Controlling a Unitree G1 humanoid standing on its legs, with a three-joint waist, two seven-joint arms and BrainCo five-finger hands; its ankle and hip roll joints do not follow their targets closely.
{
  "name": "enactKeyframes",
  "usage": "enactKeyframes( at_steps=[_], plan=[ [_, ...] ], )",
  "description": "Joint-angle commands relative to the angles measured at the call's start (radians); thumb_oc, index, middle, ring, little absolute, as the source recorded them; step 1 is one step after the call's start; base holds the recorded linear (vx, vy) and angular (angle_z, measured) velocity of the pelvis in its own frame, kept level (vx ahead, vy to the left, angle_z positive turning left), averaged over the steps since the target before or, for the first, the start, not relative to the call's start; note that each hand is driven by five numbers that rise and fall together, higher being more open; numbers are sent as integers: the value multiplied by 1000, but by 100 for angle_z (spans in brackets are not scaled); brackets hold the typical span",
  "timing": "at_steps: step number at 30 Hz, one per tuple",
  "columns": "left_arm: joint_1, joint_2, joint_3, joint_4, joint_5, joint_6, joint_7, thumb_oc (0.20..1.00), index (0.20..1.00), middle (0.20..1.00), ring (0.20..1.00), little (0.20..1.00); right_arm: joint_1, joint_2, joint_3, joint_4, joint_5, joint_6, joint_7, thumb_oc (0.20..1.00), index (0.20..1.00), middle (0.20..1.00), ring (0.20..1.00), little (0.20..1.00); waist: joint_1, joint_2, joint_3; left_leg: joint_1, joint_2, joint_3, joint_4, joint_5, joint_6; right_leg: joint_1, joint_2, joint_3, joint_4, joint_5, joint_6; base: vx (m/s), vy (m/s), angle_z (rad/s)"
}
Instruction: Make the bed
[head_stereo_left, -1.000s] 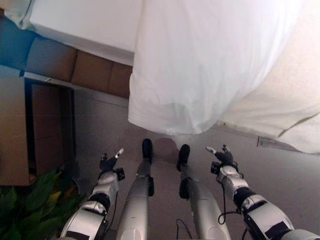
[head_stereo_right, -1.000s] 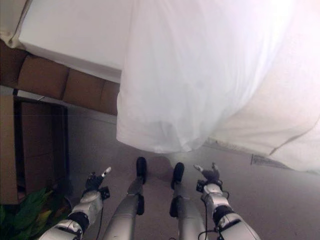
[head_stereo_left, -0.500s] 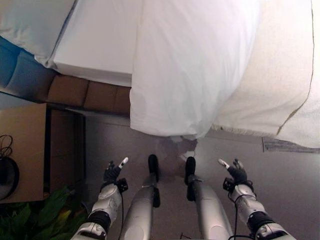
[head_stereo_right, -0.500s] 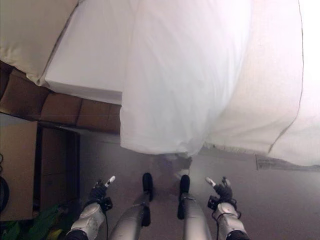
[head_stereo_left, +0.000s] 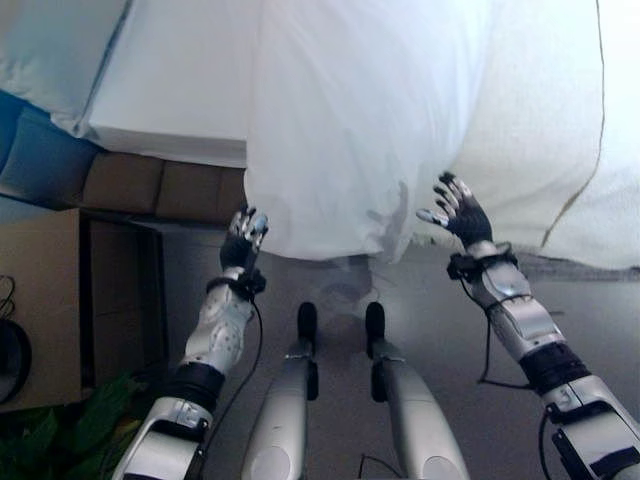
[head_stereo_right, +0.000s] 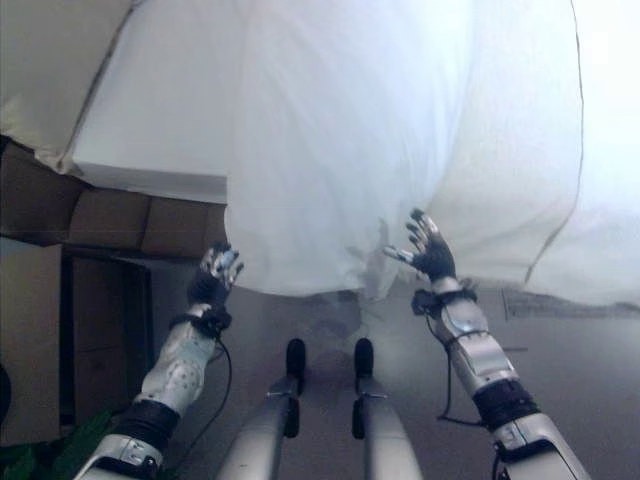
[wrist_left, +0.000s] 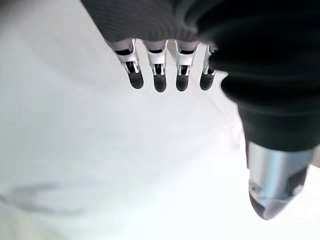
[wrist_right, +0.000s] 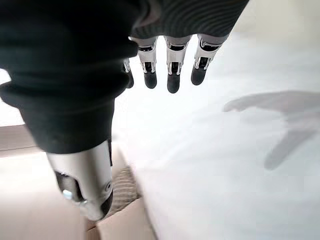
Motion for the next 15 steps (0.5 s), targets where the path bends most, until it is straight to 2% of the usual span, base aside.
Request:
enactKeyframes(
  at_steps=[1,2,3,5,6,9,12,15],
  plan=[
    [-57,61,-28,-81,-95,-36,-54,1000,1000,1000,1000,1000,-64,-11,2,-63,77,-55,15,1000,1000,1000,1000,1000,-4,-7,-13,-7,-13,30,8,-34,-12,0,-55,-97,284,-165,65,146,160,-15],
    [-157,85,-62,-62,-129,-34,-55,1000,1000,1000,1000,1000,-176,-15,44,-24,135,-54,9,1000,1000,1000,1000,1000,4,-8,-13,-11,-20,39,-2,-44,-15,9,-70,-130,200,-157,55,178,136,-17],
    [-205,92,-79,-47,-159,-25,-61,1000,1000,1000,1000,1000,-236,-19,64,-5,173,-57,13,1000,1000,1000,1000,1000,5,-11,-13,-6,-24,41,-20,-44,-21,-3,-64,-142,117,-133,57,141,78,-21],
    [-284,116,-120,-9,-191,-19,-68,1000,1000,1000,1000,1000,-319,-21,107,48,239,-60,14,1000,1000,1000,1000,1000,-3,-17,-13,4,-35,35,-47,-44,-22,-55,-26,-129,0,-74,67,138,-33,-38],
    [-316,114,-138,3,-221,-5,-70,1000,1000,1000,1000,1000,-347,-27,116,45,261,-53,12,1000,1000,1000,1000,1000,-12,-26,-13,-24,-46,35,-35,-19,-18,-55,-26,-112,-26,-45,63,73,-79,-12],
    [-431,102,-190,56,-256,1,-70,1000,1000,1000,1000,1000,-467,-29,158,95,343,-65,2,1000,1000,1000,1000,1000,-16,-20,-13,-40,-60,14,-79,10,-34,-26,-13,-113,-95,-9,53,45,-97,38],
    [-509,71,-216,135,-301,32,-67,1000,1000,1000,1000,1000,-551,1,189,163,429,-68,3,1000,1000,1000,1000,1000,-14,-18,-13,-49,-60,0,-126,46,-49,-20,-8,-140,-125,0,46,58,-91,29],
    [-564,76,-239,184,-307,41,-68,1000,1000,1000,1000,1000,-597,8,212,216,471,-60,-2,1000,1000,1000,1000,1000,-14,-20,-13,-61,-59,-9,-139,56,-55,-22,-8,-151,-139,4,43,50,-94,12]
  ],
)
